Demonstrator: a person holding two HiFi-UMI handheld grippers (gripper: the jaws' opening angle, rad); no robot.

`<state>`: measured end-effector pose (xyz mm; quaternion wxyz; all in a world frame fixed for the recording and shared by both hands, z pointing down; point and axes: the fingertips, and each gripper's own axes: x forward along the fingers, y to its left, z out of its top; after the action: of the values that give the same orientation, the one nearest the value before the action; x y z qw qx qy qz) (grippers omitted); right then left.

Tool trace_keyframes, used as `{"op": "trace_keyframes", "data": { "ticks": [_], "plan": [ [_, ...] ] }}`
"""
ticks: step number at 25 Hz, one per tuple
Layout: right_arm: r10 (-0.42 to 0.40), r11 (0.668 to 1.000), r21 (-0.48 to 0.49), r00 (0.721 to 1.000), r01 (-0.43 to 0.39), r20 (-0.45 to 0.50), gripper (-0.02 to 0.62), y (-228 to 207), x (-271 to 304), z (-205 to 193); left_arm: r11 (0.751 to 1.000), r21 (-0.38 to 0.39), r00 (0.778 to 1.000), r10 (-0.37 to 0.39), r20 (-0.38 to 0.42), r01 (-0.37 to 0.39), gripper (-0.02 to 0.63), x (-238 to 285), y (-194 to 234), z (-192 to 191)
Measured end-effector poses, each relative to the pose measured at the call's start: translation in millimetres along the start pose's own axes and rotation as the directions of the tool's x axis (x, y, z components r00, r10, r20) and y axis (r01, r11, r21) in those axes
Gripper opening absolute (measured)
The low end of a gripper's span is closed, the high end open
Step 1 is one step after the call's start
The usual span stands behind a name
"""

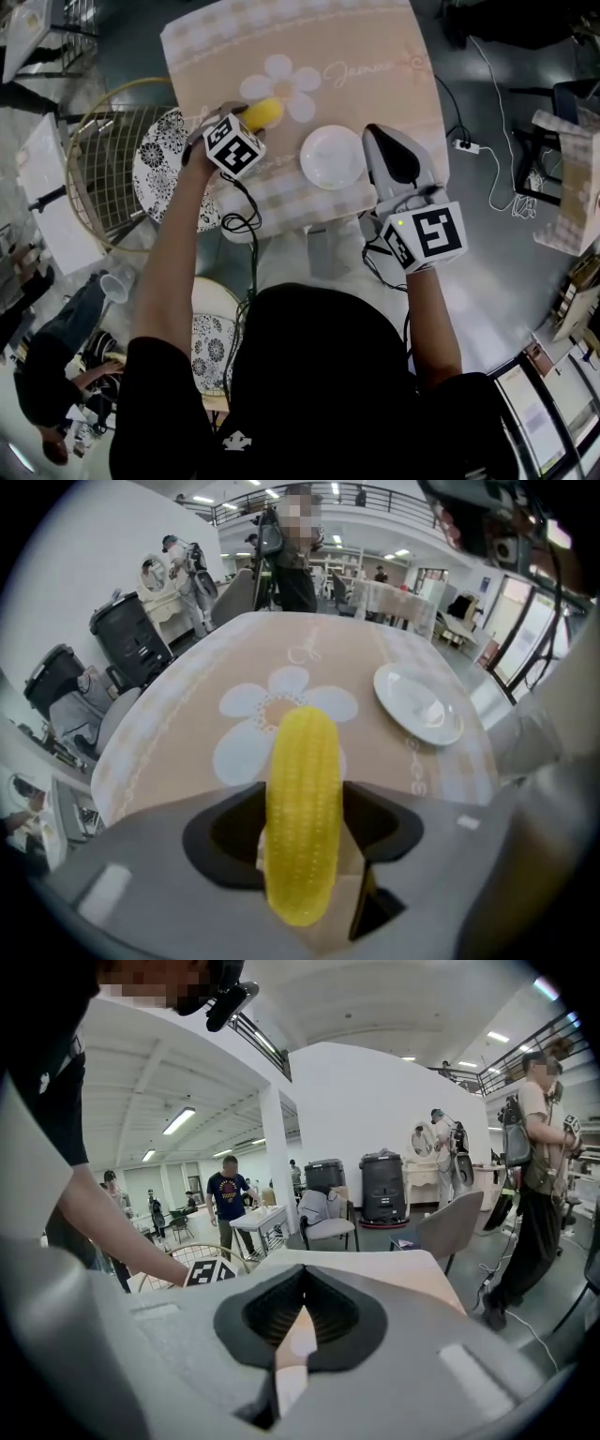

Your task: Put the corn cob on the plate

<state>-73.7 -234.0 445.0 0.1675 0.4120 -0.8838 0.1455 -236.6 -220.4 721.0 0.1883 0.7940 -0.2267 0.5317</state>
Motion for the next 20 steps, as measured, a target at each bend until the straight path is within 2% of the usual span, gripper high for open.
{"op": "trace_keyframes", "data": {
  "ticks": [9,13,18,20],
  "plan": [
    [-0.003,1.0,0.001,1.0,0.003,-0.001,0.002,-2.6,-1.6,-1.5,1.0,-0.002,1.0,-0.016,-0.018,0.016,0.267,3.0,0.1,-0.9],
    [-0.006,1.0,0.007,1.0,0.006,-0.005,0.002,-4.3,-2.2,-5.3,1.0,-0.02,1.0,0.007,-0.014,-0.007,0.276,8.1,1.9,-2.2],
    [-0.008,1.0,0.006,1.0,0.008,-0.01,0.002,-5.4,-3.9,-7.4,0.998,-0.037,0.999,-0.044,-0.022,0.043,0.276,8.6,0.7,-0.2],
    [-0.008,1.0,0.005,1.0,0.008,-0.009,0.002,-5.3,-4.3,-6.8,0.999,-0.031,0.999,-0.018,-0.035,0.017,0.273,1.0,8.0,3.2]
  ]
}}
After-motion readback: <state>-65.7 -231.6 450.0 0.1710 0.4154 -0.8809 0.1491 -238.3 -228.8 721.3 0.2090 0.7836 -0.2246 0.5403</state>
